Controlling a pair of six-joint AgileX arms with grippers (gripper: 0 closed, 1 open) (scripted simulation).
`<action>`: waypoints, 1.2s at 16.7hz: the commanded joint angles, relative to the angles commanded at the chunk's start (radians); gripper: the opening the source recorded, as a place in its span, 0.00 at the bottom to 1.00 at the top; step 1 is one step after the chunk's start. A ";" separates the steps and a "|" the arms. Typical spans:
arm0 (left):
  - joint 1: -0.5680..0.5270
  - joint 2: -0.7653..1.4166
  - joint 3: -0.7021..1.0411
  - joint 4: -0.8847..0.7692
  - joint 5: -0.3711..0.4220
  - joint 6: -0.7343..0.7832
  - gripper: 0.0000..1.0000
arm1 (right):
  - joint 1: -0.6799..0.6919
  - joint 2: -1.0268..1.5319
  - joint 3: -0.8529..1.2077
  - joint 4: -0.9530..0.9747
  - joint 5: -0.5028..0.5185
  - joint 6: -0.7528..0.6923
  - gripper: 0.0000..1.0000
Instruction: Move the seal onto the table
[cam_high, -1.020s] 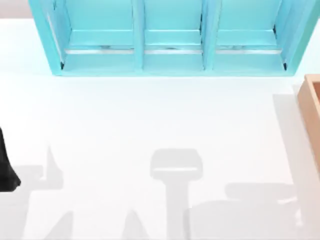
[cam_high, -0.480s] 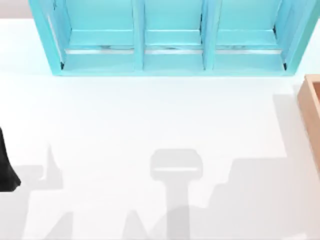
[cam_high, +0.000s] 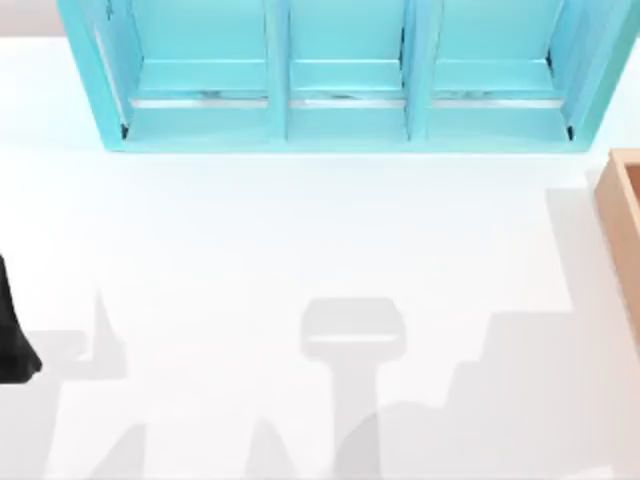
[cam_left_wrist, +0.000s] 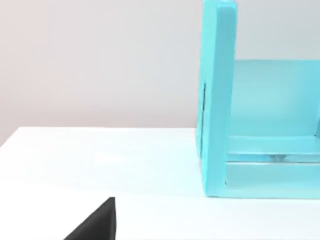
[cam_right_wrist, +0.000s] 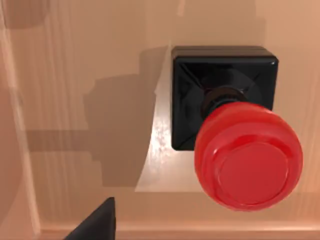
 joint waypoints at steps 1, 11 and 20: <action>0.000 0.000 0.000 0.000 0.000 0.000 1.00 | 0.000 0.009 -0.033 0.044 0.000 0.001 1.00; 0.000 0.000 0.000 0.000 0.000 0.000 1.00 | 0.001 0.070 -0.250 0.326 0.000 0.002 1.00; 0.000 0.000 0.000 0.000 0.000 0.000 1.00 | 0.001 0.070 -0.250 0.326 0.000 0.002 0.40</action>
